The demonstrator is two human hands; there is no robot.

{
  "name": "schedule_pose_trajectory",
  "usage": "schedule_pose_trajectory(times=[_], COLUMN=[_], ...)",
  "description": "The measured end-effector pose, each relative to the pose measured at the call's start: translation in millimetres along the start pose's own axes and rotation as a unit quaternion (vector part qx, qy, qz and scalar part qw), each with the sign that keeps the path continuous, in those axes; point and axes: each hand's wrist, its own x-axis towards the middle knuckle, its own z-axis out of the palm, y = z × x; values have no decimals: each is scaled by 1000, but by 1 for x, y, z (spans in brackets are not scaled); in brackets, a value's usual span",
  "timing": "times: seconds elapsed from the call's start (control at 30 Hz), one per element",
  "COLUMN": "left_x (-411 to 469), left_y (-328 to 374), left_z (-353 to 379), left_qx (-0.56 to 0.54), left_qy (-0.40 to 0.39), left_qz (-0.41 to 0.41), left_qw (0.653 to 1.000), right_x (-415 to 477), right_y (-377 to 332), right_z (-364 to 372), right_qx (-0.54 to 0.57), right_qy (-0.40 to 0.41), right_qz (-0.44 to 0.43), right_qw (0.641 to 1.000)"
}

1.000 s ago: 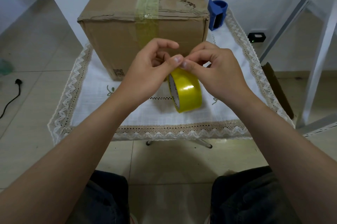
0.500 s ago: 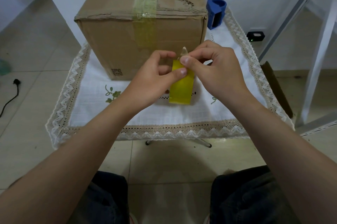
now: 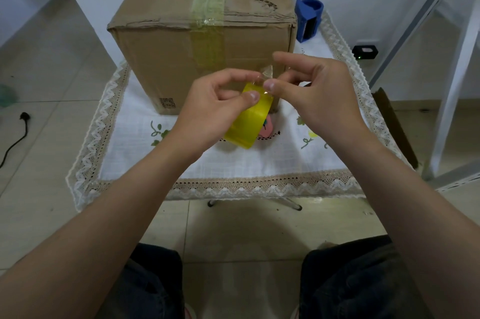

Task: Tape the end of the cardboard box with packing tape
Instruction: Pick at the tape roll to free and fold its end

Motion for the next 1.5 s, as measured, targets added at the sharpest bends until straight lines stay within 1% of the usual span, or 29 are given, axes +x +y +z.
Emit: schedule_pose_trajectory(times=[0.2,0.4,0.6,0.83,0.9,1.0,1.1,1.17,1.23,1.33,1.43,1.5], left_x=[0,1,1,1,1,1,2,3,3,2,2,2], left_y=[2,2,0,2,2,1,0,0,0,0,-1,0], left_z=[0,2,3,1,2,2,2,2,2,2,2,2], left_qx=[-4,12,26,22,21,19,14,12,11,10,8,5], left_qy=[5,16,13,30,28,23,21,19,16,15,15,18], left_qz=[-9,-6,5,6,0,-15,-33,-34,-26,-9,-1,1], left_qw=[1000,1000,1000,999,999,999,999,999,999,1000,1000,1000], right_x=[-1,0,0,1,0,-3,-6,-5,-4,-2,-1,0], right_y=[-3,-2,-4,-3,-3,-1,0,-1,-3,-4,-1,2], right_z=[1,2,0,-5,-6,-7,-8,-8,-8,-7,-7,-8], right_qx=[35,62,89,62,27,-69,-99,-68,6,89,112,92], right_qy=[-12,-68,-94,-87,-83,-80,-75,-73,-71,-82,-95,-110], right_qz=[-16,-24,-17,-5,-28,-89,-123,-100,-37,65,121,141], right_qw=[999,995,991,994,996,990,985,990,997,991,982,980])
